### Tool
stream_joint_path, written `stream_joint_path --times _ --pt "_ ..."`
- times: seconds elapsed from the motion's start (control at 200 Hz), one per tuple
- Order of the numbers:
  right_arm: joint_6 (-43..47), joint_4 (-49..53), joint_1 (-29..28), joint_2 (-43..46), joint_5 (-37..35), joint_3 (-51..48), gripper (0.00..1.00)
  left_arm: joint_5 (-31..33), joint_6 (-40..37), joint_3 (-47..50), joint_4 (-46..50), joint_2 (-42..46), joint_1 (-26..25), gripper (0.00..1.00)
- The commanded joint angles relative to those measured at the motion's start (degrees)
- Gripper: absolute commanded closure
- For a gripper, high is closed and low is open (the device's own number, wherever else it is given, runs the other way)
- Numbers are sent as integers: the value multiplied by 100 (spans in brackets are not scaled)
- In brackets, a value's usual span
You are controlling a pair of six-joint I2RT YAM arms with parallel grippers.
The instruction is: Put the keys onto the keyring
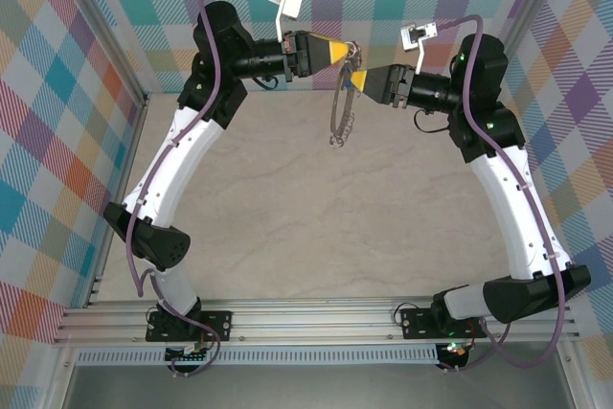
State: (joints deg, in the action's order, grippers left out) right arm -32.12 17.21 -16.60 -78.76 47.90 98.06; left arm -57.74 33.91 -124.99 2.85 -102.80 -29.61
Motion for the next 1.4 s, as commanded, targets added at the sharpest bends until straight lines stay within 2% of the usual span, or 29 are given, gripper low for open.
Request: stream_joint_path --times 0.0,0.265,0.495,1.015,1.145,1.395 --pt "139 -78 -38 119 -51 124 49 76 71 -156 -277 -7 -63 100" --pt "317 58 -43 384 -468 -32 46 89 -42 -147 -128 24 -61 100" --pt "279 13 -41 475 -407 -145 47 72 -50 -149 -122 53 -63 100" --pt "188 -249 -342 -66 -323 237 49 157 -16 -52 -238 86 -89 100" --pt "162 -336 -392 -173 -352 283 56 186 -3 -52 -250 91 -107 100" --pt "183 -313 -392 -153 -391 293 88 430 -107 63 -168 131 -111 100"
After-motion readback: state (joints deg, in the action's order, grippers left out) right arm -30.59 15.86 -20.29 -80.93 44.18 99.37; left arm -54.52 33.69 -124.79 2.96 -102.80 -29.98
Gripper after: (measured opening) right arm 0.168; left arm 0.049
